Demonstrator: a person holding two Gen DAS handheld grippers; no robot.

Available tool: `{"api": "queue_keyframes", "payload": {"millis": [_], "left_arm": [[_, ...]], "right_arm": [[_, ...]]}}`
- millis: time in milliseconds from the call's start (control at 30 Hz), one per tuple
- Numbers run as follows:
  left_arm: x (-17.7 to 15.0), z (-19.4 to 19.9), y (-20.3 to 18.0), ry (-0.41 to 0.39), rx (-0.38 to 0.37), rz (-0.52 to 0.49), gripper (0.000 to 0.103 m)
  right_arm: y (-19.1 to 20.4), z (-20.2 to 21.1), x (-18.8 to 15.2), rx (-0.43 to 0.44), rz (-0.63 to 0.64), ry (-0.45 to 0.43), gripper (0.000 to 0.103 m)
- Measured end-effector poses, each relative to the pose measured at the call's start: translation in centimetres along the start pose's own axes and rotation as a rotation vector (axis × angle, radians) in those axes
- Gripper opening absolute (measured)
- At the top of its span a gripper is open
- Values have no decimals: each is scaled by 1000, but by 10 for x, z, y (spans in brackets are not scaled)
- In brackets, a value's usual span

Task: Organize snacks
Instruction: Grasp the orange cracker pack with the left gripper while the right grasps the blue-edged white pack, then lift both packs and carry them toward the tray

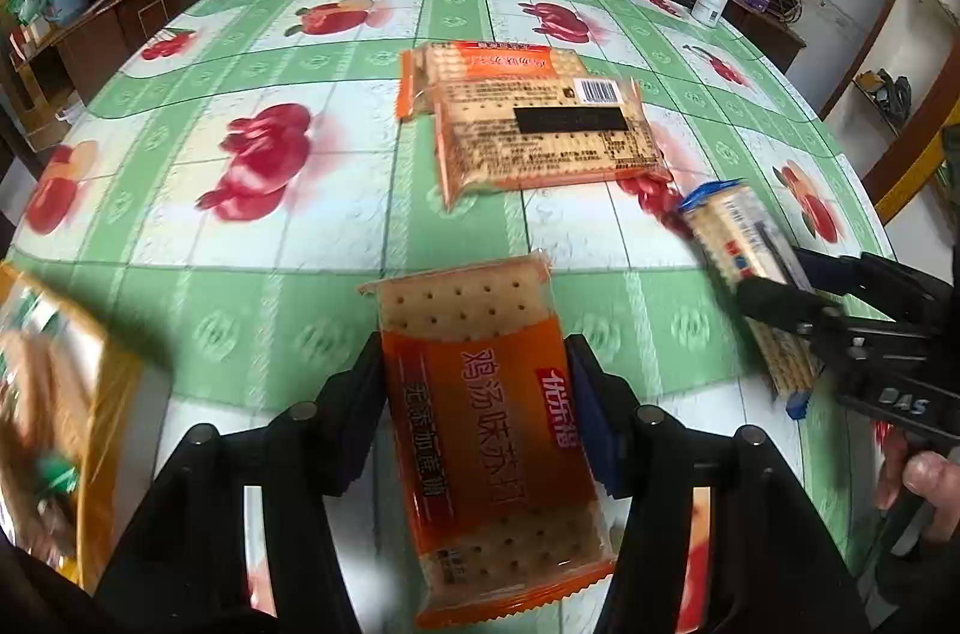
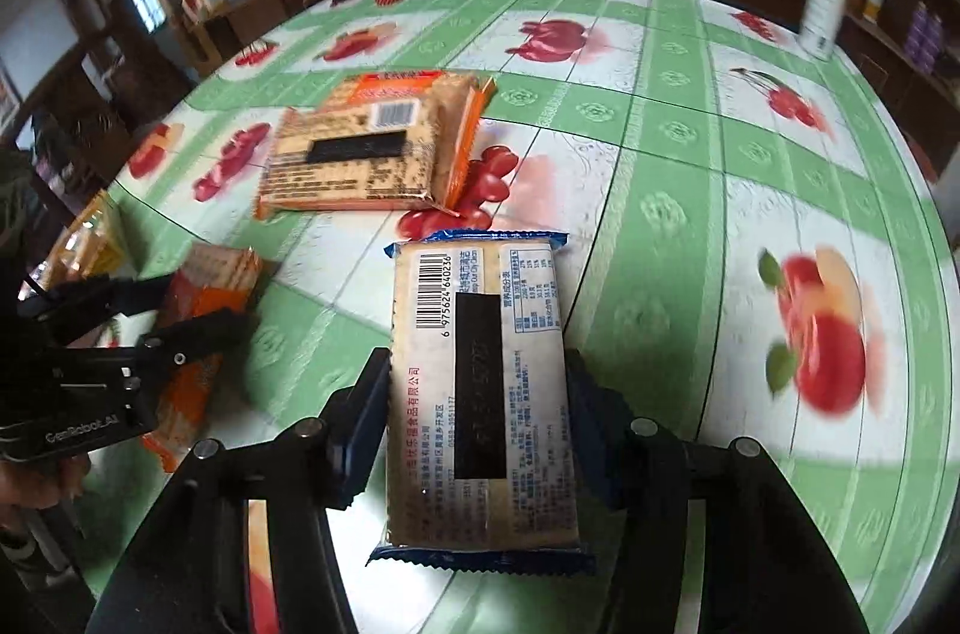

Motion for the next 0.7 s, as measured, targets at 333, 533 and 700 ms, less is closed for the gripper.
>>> {"api": "queue_keyframes", "payload": {"millis": [333, 533, 700], "left_arm": [[-28, 39, 6, -52, -6, -25, 59], [-41, 39, 13, -35, -25, -18, 59], [-46, 40, 15, -32, -35, -20, 59]], "right_arm": [[22, 25, -17, 5, -26, -39, 52], [28, 17, -21, 4, -39, 12, 77], [46, -9, -24, -118, 100, 95, 74]]}}
Point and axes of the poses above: each gripper's, at about its wrist camera, not at the fingertips, and z roughly against the way its jaws point, y to its left, x to its top, the point moved 1 cm from there along -z, roughly the way its jaws point, and after that the axes turned 3 degrees about y, right-handed, at the moved point
